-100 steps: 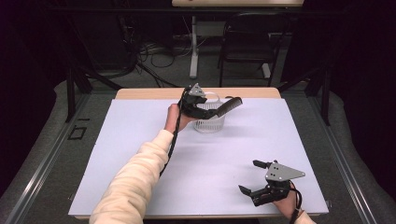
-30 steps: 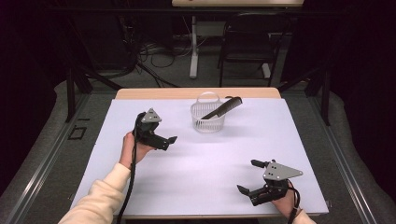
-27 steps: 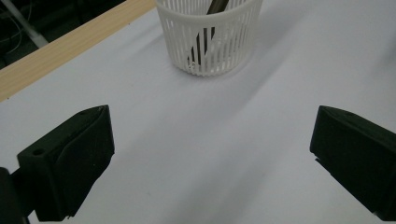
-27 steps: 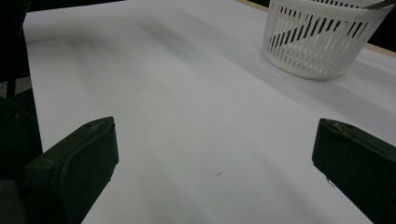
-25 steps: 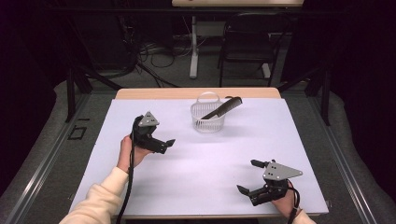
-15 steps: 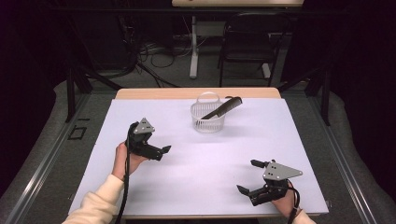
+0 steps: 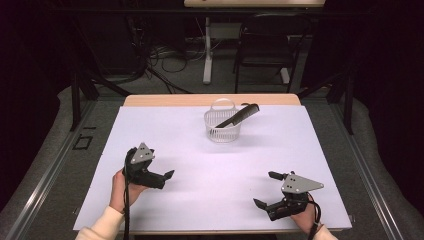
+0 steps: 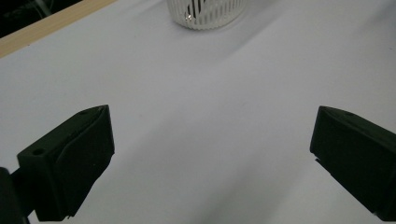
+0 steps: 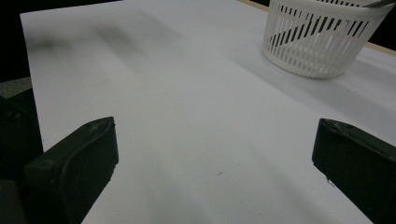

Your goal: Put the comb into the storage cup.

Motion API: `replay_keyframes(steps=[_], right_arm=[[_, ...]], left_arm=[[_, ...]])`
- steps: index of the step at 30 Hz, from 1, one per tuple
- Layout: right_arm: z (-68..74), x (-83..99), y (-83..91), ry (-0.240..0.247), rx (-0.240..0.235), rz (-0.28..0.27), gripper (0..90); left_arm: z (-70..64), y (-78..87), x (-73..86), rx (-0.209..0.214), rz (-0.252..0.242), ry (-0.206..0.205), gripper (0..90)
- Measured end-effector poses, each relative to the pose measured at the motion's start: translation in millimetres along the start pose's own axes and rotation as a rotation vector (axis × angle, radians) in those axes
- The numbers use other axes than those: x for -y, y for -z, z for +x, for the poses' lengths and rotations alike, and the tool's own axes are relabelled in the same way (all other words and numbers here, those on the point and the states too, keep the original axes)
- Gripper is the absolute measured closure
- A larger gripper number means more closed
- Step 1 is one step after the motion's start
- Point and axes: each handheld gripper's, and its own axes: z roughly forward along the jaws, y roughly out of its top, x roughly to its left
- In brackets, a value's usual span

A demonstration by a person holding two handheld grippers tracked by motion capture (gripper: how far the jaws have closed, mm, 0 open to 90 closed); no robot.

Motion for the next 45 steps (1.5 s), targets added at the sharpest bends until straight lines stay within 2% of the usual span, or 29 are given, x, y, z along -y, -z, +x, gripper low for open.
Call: replay_keyframes(steps=[2, 5, 13, 16, 20, 24, 31, 40, 45], right_arm=[[0.6, -0.2, 0.8, 0.001, -0.001, 0.001, 0.0], [0.7, 0.1, 0.9, -0.004, -0.002, 0.002, 0.0], [0.3, 0.5, -0.1, -0.003, 0.001, 0.009, 0.0], [0.3, 0.7, -0.1, -0.003, -0.001, 0.012, 0.0], [0.5, 0.8, -0.6, -0.004, -0.001, 0.018, 0.0], [0.6, 0.9, -0.9, -0.002, -0.002, 0.020, 0.0], [0.3, 1.0, -1.6, -0.005, -0.002, 0.019, 0.0], [1.0, 0.8, -1.4, -0.005, -0.004, 0.019, 0.0], [0.8, 0.8, -1.2, -0.004, -0.002, 0.020, 0.0]], left_arm=[[-4.1, 4.3, 4.9, -0.021, -0.018, -0.001, 0.0], [-7.1, 8.1, 10.0, -0.024, -0.030, 0.003, 0.0], [-11.9, 11.2, 27.4, -0.009, -0.004, 0.025, 0.0], [-16.3, 14.3, 31.4, -0.004, -0.004, 0.020, 0.0], [-23.0, 19.9, 35.1, -0.022, -0.019, -0.001, 0.0], [-27.9, 22.9, 42.0, -0.014, -0.022, 0.006, 0.0], [-32.4, 25.2, 53.5, -0.004, -0.004, 0.028, 0.0], [-38.2, 28.3, 63.7, -0.005, 0.016, 0.029, 0.0], [-38.5, 28.3, 67.3, -0.001, 0.006, 0.036, 0.0]])
